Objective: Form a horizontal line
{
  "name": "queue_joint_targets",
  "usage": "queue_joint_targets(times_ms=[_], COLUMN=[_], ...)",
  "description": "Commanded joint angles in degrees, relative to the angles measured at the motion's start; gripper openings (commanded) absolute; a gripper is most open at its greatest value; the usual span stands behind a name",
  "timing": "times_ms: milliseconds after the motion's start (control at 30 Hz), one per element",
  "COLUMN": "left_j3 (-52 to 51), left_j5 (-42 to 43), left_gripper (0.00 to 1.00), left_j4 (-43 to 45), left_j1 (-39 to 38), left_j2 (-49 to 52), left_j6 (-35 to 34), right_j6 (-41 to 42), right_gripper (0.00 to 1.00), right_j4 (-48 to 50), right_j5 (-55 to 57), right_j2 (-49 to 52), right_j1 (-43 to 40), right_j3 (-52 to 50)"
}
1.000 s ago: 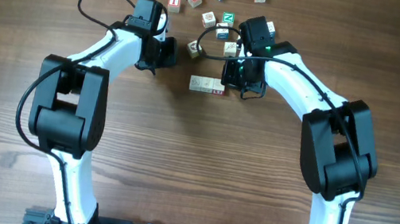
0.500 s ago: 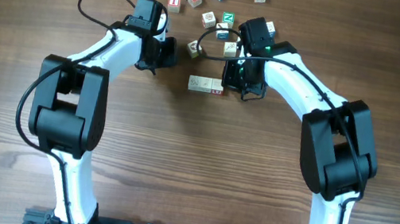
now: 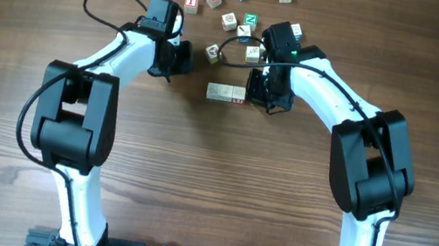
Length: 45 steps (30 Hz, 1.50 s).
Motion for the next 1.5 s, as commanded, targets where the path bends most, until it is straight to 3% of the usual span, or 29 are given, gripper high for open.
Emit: queue_joint_targets(times_ms=[0, 200, 500, 767, 1100, 1467], left_j3=[-3.1, -3.1, -3.1, -3.1, -3.1, -3.2], left_j5=[-10.2, -10.3, -13.9, -18.1, -24.8, -25.0], left_gripper=[0.04, 0.04, 0.04, 0.04, 0.04, 0.04], left_j4=[-4.4, -10.2, -13.9, -22.6, -34.9, -44.1], left_j1=[1.6, 5.0, 4.5, 1.2, -3.2, -6.7], left_j2=[4.1, 0.8, -19.2, -35.4, -58.1, -81.0], left_j6=[-5.4, -6.3, -6.3, -6.4, -7.9, -9.3], right_j6=[0.4, 1.7, 1.8, 1.7, 3.8, 9.1], right_gripper=[0.05, 0.05, 0.05, 0.05, 0.05, 0.05], right_j4=[-0.2, -1.8, -5.4, -11.0, -21.3, -30.3], right_j5=[3.7, 8.0, 16.4, 19.3, 23.3, 27.2], right_j2=[0.7, -2.8, -17.9, -30.2, -51.9, -76.8], right_j1=[0.1, -1.8, -4.1, -4.1, -4.1, -4.1], right_j3=[-0.7, -0.6, -0.6, -0.6, -0.6, -0.7])
